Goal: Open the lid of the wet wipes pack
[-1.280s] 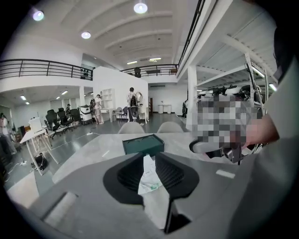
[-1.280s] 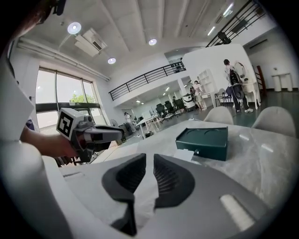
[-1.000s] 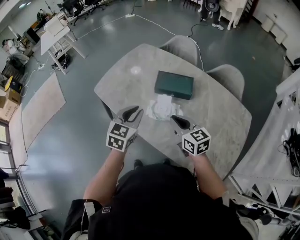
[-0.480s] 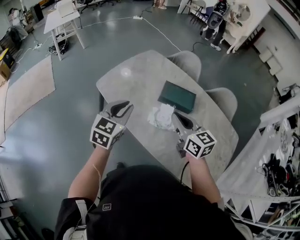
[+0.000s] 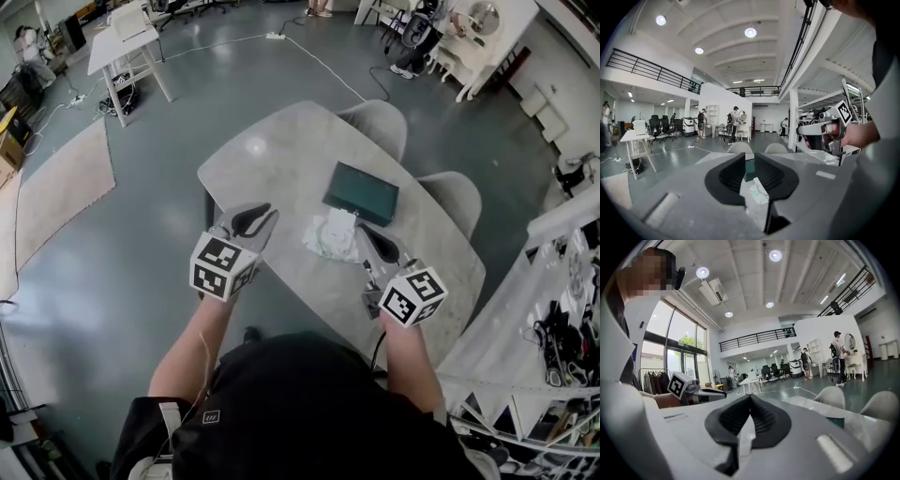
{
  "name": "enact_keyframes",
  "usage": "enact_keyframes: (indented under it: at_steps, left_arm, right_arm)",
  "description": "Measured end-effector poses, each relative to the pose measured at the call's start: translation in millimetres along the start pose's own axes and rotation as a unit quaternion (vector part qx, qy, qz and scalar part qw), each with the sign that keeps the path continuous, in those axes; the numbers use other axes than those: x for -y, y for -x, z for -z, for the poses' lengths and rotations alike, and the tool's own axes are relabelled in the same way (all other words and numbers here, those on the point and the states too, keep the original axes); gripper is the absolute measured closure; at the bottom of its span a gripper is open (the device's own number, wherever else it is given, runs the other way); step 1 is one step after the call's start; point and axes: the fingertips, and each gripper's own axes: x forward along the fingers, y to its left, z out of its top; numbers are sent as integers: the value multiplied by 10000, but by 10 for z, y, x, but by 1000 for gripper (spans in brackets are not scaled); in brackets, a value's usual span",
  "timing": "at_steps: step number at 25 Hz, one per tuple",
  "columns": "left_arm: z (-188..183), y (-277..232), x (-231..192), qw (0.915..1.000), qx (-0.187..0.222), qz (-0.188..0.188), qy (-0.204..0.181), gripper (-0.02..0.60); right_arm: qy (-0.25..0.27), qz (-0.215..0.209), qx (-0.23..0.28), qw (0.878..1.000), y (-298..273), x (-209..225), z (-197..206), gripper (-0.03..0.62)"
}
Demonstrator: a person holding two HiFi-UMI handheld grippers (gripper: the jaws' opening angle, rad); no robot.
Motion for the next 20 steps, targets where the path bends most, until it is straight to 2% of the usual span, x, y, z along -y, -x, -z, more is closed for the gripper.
enact_keyframes:
  at_steps: [4,13,20]
  left_arm:
    - [-9,-22,15,10000,-4,-20,-55,512]
    - [42,8,39,9998,-58,-156,69,512]
    - [35,13,91,9999,-65,-144,10,514]
  right_arm:
    - [108,-50,41,9999,39,-9,-22,591]
    - [-5,25,-20,10000,158,97,99,591]
    - [-18,-10,-81,10000,178,85,172,591]
